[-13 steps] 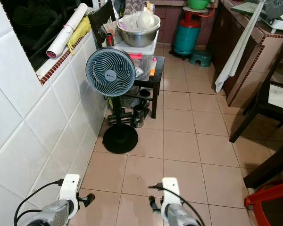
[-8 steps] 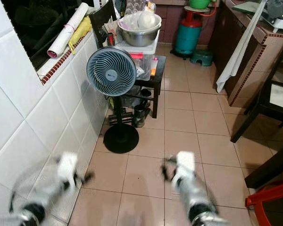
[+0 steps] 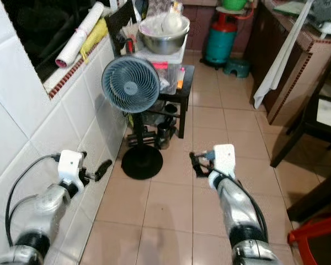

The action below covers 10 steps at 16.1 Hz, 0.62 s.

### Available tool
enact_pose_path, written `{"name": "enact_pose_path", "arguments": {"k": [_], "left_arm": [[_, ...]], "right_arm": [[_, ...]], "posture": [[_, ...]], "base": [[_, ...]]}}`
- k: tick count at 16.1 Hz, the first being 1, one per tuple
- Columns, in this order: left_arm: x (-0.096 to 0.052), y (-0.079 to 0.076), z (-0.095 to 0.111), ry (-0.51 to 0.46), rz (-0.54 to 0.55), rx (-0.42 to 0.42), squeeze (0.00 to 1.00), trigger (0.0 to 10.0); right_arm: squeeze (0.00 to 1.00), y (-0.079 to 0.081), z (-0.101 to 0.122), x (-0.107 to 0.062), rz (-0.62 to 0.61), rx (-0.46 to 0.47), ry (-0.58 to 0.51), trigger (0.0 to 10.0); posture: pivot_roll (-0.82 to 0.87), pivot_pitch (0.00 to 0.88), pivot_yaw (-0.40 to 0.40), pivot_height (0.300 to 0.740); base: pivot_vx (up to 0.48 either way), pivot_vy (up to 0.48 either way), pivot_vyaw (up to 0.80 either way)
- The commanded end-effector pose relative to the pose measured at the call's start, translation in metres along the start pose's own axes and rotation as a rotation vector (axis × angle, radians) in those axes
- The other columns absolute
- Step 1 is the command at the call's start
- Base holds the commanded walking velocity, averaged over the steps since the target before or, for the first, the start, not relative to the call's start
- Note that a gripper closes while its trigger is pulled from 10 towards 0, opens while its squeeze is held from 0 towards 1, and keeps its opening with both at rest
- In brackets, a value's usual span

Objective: Setting the table

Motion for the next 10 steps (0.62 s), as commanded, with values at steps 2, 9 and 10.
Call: {"name": "enact_pose_path", "arguments": {"k": [2, 9, 10], "left_arm": [[-0.016, 0.006, 0.000, -0.024, 0.009, 0.020, 0.00, 10.0], [-0.063, 0.009, -0.001, -0.057, 0.052, 0.022, 0.00, 10.0], [-0.065, 0.007, 0.002, -0.058, 0.053, 0.023, 0.00, 10.0]], "right_arm": [[0.00, 0.002, -0.003, -0.018, -0.006, -0.033, -0.002, 10.0], [0.00, 0.013, -0.012, -0.079, -0.035, 0.042, -0.014, 10.0], [0.00, 0.014, -0.012, -0.084, -0.051, 0.052, -0.009, 10.0]], "posture": [[-0.01, 0.000, -0.001, 0.740], [0.02, 0.000, 0.002, 0.740], [0.02, 0.000, 0.010, 0.740]], "base": [[0.000, 0.000, 0.00], [0.000, 0.000, 0.00], [0.000, 0.000, 0.00]]}}
Point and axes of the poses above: a point about 5 cm out from each wrist's last joint towards the gripper, its own x axis pointing out of the wrist towards the gripper, its own z axis along the axis of the wrist's last joint, y = z × x, the point moved 5 cm from there along x, pointing out of the wrist towards the gripper, and after that the axes turned 15 degrees about -x, right-handed, at the moved point
